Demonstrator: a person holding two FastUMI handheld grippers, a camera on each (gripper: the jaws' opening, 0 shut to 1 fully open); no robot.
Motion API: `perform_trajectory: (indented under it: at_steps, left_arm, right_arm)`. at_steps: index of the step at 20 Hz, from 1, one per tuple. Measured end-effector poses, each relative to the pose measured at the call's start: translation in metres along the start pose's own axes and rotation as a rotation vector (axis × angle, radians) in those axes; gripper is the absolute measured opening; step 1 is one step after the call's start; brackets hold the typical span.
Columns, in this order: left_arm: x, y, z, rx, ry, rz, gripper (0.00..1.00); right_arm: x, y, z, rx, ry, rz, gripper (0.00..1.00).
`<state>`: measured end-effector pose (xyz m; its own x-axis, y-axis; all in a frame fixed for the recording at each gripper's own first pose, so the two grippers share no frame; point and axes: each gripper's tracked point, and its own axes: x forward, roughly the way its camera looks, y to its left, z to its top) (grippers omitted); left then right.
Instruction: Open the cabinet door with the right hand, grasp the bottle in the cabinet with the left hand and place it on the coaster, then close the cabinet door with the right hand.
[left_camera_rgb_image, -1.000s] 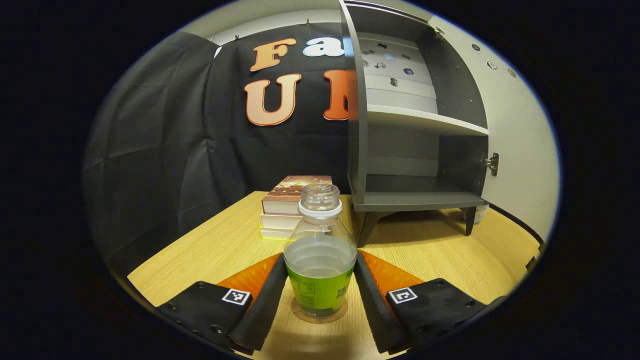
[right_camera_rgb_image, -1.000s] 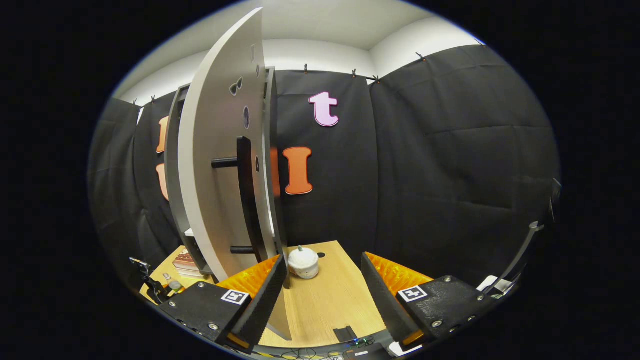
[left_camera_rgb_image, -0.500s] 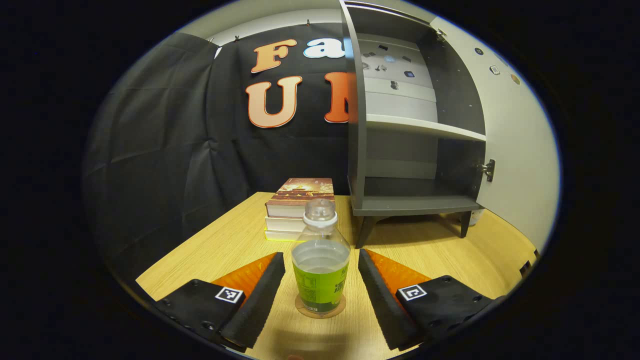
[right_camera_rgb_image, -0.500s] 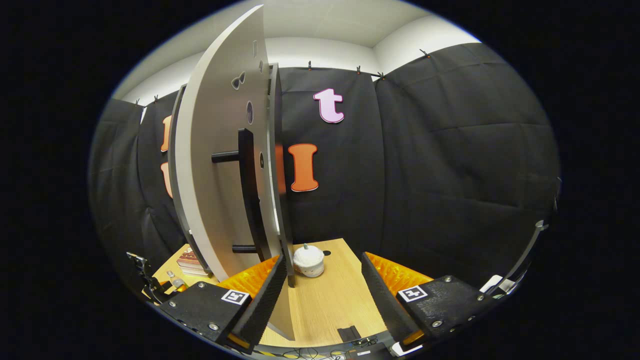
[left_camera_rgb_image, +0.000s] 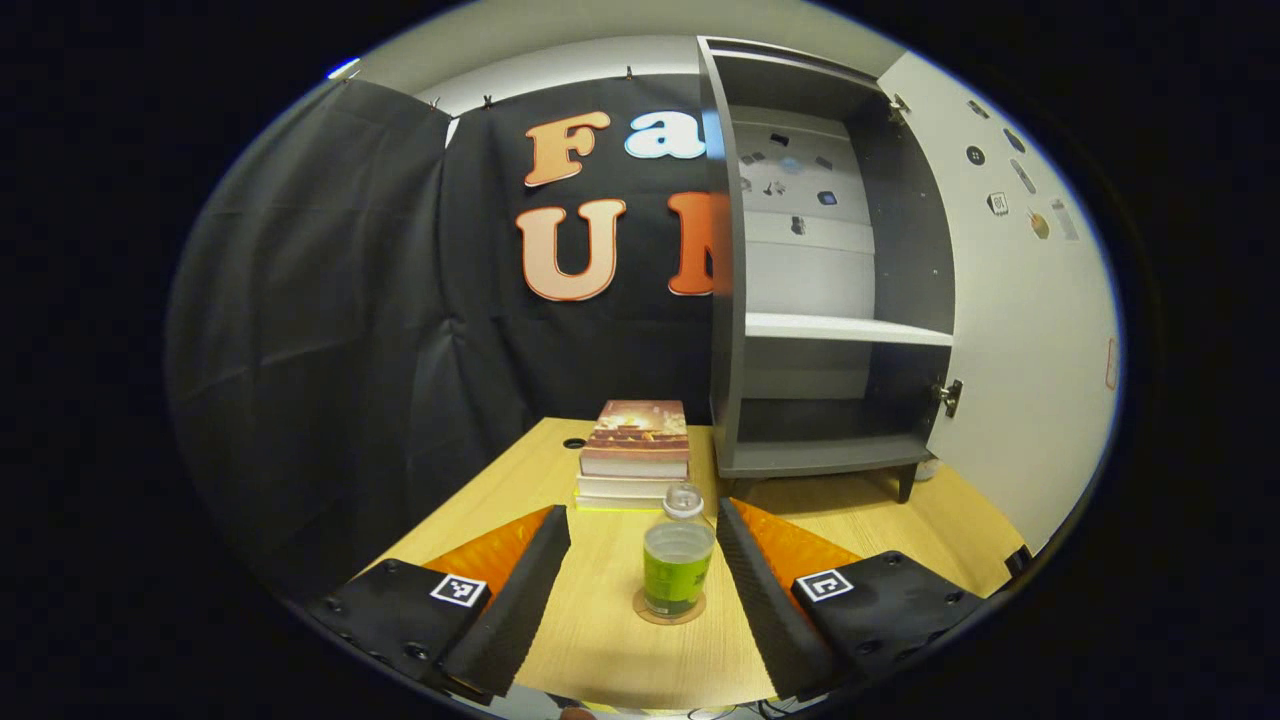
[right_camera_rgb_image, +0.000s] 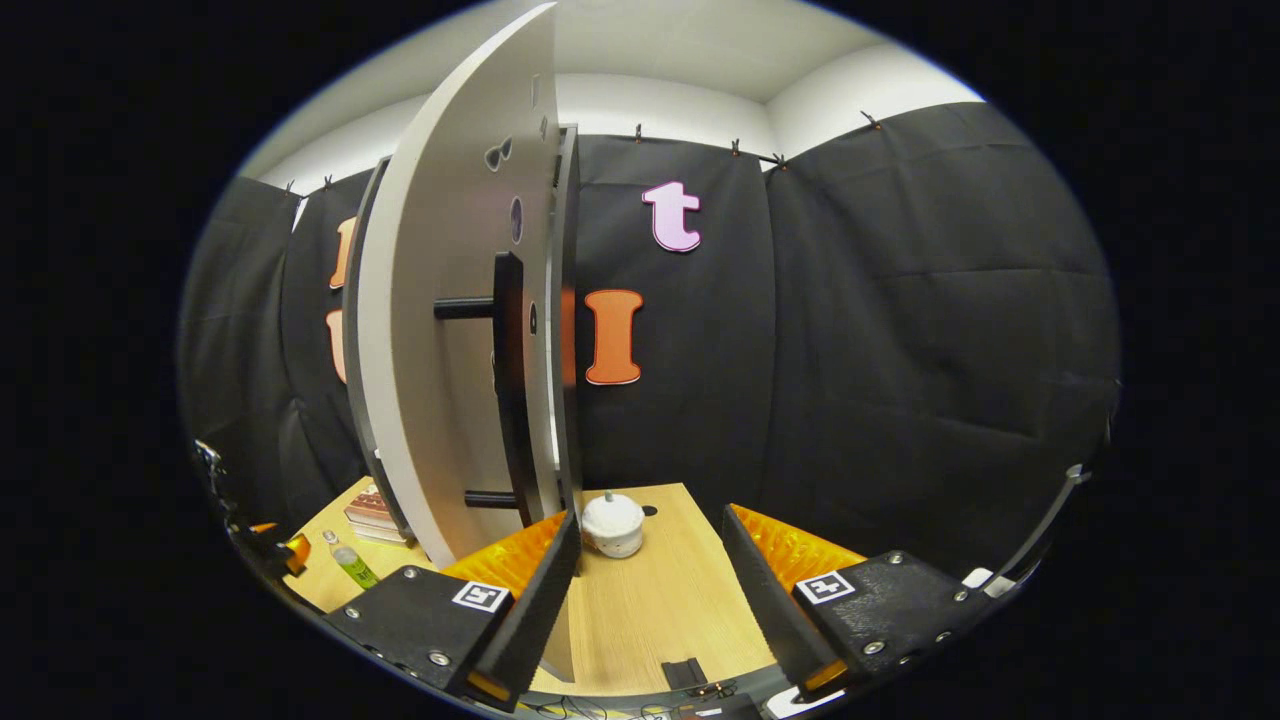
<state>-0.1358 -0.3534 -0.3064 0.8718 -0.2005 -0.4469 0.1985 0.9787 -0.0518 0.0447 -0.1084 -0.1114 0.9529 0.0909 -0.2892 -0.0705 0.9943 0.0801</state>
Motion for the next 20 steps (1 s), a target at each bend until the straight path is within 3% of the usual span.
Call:
perform_trajectory:
  at_steps: [1, 2, 3, 14, 20]
  left_arm:
    - [-0.007, 0.005, 0.015, -0.002, -0.005, 0.002, 0.97]
    - [-0.014, 0.011, 0.031, -0.005, -0.014, 0.006, 0.96]
    - [-0.021, 0.017, 0.048, -0.008, -0.027, 0.010, 0.96]
    - [-0.061, 0.076, 0.210, 0.016, -0.184, 0.024, 0.96]
    - [-0.058, 0.116, 0.258, 0.051, -0.263, 0.016, 0.97]
  right_arm:
    - [0.000, 0.001, -0.002, 0.005, 0.001, 0.002, 0.98]
    - [0.000, 0.001, -0.001, 0.011, 0.003, 0.006, 0.98]
    - [0.001, 0.002, -0.001, 0.015, 0.006, 0.010, 0.89]
    - [-0.008, 0.035, 0.000, 0.001, 0.018, 0.023, 0.89]
    - [-0.014, 0.060, -0.002, 0.033, 0.015, -0.021, 0.89]
